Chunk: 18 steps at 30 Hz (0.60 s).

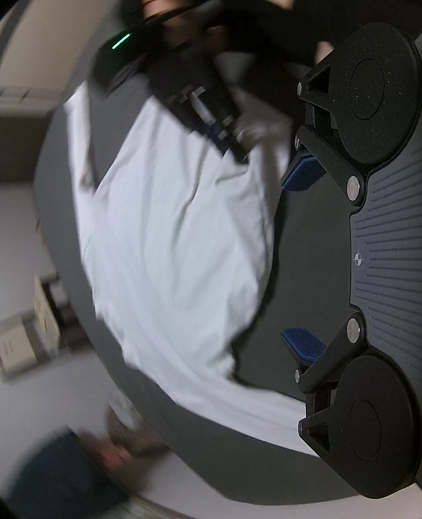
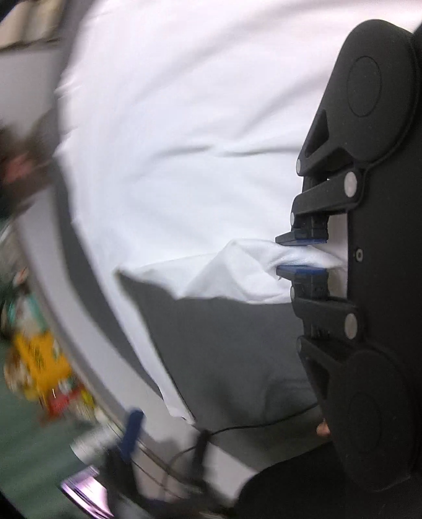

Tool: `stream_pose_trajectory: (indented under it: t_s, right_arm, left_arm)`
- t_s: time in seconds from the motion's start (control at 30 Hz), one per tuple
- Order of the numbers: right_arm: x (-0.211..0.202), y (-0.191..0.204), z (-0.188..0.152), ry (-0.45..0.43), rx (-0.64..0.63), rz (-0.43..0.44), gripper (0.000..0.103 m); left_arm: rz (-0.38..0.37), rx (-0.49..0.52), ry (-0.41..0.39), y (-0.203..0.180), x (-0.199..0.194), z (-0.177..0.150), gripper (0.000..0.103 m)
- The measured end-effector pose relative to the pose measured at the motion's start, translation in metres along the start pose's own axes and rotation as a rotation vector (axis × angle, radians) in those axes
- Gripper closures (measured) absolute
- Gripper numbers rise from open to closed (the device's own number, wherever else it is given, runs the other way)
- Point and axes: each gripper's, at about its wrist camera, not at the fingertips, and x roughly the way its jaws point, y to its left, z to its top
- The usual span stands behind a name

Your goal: Fold clothes

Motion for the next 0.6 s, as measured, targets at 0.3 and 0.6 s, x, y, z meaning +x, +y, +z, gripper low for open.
stream_pose_trajectory:
  t_s: [0.3, 0.6]
  right_arm:
    - [-0.010, -0.030, 0.005, 0.006, 0.203, 0.060, 0.080]
    - [-0.018, -0.043, 0.016, -0.054, 0.256, 0.031, 0.080]
  left_arm:
    - [0.036, 0.550, 0.016, -0.090, 0.039, 0.010, 0.011]
    - [0.083, 1.010, 0.068, -0.157, 0.069, 0.016, 0.060]
